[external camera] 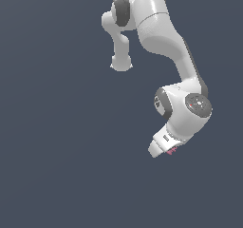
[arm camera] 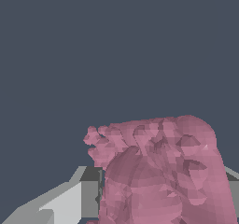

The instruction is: Pick up the object and move it to a goal position.

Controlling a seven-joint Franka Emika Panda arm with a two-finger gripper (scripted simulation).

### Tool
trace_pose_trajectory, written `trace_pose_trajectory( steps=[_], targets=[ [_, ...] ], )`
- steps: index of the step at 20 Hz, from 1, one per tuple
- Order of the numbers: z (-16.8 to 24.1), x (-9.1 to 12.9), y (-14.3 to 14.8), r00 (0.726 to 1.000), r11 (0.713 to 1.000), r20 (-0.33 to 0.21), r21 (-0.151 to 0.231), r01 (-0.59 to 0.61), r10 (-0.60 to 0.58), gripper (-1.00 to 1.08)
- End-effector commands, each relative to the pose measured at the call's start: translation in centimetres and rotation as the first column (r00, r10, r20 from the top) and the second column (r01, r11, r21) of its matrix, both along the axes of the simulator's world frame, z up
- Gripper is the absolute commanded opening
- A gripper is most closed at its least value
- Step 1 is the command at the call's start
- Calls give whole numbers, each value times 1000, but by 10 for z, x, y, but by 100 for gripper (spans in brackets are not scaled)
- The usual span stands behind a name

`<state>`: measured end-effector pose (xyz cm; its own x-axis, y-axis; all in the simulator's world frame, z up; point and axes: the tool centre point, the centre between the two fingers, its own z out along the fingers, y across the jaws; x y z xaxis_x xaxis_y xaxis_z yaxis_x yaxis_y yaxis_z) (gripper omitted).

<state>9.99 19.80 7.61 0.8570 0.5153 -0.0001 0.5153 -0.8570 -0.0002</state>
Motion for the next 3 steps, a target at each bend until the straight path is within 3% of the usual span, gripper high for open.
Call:
trace_pose_trajectory(
  steps=[1, 3],
  targets=[
    [0, 2, 2, 1000, 1000, 0, 0, 1, -1, -100],
    [1, 2, 2, 1000, 1000, 0, 0, 1, -1, -100]
  ],
)
